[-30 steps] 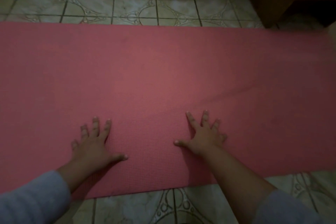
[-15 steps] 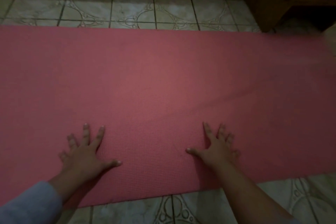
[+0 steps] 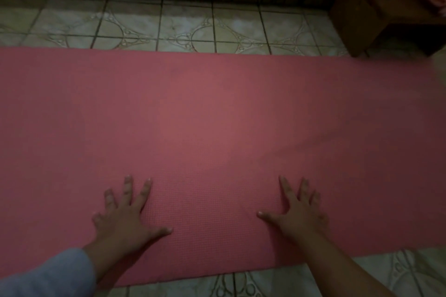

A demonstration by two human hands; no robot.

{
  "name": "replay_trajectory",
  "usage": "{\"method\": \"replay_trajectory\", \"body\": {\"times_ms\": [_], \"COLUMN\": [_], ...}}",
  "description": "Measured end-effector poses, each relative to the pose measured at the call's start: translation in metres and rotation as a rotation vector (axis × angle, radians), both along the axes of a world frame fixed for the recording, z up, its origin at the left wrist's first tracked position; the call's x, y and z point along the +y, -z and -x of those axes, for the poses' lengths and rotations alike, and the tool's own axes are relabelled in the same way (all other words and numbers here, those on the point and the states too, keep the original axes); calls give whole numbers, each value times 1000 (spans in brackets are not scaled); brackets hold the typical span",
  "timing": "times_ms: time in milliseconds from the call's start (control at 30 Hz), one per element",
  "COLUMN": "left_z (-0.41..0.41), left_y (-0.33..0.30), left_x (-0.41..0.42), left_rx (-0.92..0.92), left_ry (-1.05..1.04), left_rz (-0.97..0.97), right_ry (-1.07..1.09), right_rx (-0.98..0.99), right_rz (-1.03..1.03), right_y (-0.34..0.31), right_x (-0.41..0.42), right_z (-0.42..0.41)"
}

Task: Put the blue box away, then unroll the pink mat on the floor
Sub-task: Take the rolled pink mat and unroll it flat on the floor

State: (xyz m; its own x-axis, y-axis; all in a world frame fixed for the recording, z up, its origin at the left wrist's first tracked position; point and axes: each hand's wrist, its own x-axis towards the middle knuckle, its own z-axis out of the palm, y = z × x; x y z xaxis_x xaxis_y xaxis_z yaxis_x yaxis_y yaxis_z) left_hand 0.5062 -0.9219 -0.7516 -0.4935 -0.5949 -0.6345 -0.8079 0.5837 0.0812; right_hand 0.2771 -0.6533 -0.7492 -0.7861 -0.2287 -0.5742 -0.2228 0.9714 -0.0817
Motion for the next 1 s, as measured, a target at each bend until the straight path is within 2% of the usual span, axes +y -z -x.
{"method": "replay_trajectory", "body": {"times_ms": [267,400,467,567,700,1000], "left_z": [14,13,-2,-33,-42,-25], "left_y": [-8,-7,-5,1,7,9], "left_x": [20,10,3,-7,-13,-20], "left_rx": [8,93,168,82,37,36], "left_ry": [45,51,-10,-98,-123,-138], "left_rz": [-112,-187,-123,74,55,30], "right_ry": [2,27,58,94,-27,-33], "right_rx": [18,2,-34,-44,-27,-54], "right_rz": [2,12,11,21,65,15], "right_y": [2,-2,-4,-8,-7,7], "right_x": [37,41,39,25,-6,-27], "right_z": [13,23,25,24,14,26]}}
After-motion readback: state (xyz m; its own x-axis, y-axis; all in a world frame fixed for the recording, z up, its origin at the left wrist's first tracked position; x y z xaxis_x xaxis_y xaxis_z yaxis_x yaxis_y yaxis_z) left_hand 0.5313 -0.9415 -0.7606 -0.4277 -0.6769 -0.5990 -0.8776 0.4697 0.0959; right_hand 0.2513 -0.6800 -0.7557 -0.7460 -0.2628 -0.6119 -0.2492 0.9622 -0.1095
